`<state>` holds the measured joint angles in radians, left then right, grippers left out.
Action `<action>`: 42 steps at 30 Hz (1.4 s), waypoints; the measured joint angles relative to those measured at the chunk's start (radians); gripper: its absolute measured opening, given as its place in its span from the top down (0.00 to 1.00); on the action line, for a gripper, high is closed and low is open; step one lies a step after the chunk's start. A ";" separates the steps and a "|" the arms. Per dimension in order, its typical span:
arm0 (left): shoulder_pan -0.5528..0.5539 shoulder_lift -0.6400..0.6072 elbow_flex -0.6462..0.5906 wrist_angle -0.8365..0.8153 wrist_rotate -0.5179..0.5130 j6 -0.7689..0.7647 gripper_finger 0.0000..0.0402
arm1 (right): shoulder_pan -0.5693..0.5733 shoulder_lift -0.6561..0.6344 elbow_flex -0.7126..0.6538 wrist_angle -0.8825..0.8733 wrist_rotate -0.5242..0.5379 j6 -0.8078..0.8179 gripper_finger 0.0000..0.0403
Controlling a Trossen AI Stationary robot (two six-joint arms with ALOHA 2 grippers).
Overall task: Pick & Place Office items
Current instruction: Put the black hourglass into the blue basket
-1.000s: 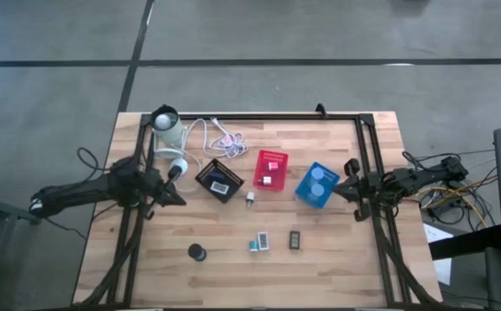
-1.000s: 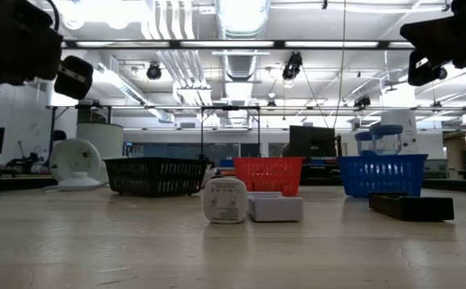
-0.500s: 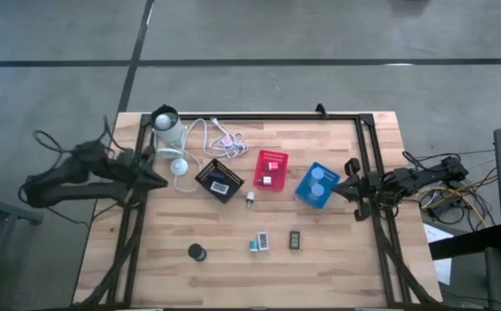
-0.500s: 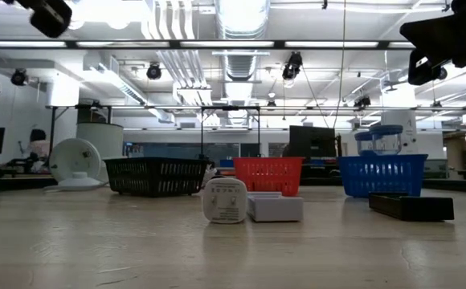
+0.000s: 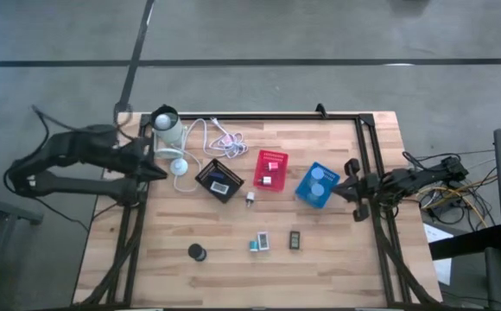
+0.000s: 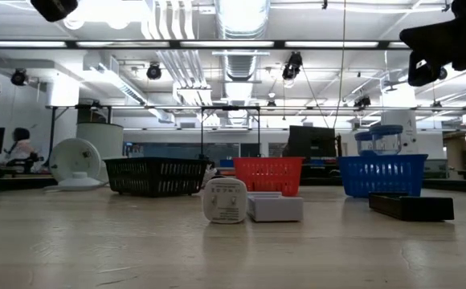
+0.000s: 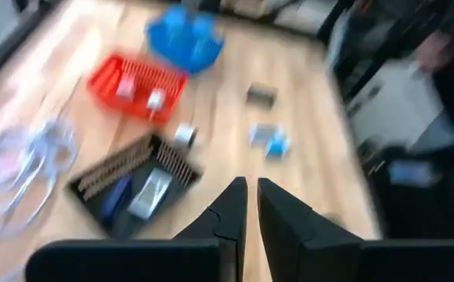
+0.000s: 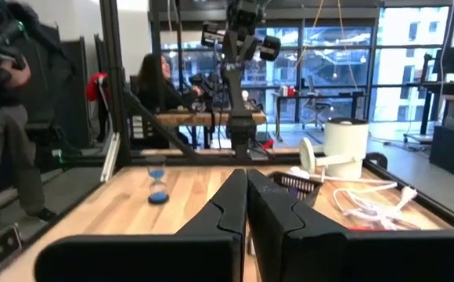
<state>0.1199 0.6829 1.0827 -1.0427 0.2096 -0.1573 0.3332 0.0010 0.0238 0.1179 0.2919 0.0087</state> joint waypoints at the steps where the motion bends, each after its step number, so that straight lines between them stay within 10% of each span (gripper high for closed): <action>1: -0.002 0.029 0.010 -0.038 -0.018 0.005 0.91 | 0.000 0.000 0.000 -0.005 0.002 -0.001 0.98; 27: -0.555 0.678 0.208 -0.113 -0.209 -0.164 0.97 | 0.000 0.001 0.000 -0.039 0.032 0.020 0.98; 42: -0.676 0.947 0.352 -0.109 -0.205 -0.207 0.46 | 0.000 0.002 0.000 -0.039 0.032 0.020 0.98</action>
<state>-0.5564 1.6302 1.4352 -1.1515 0.0048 -0.3640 0.3336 0.0025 0.0238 0.0792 0.3235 0.0284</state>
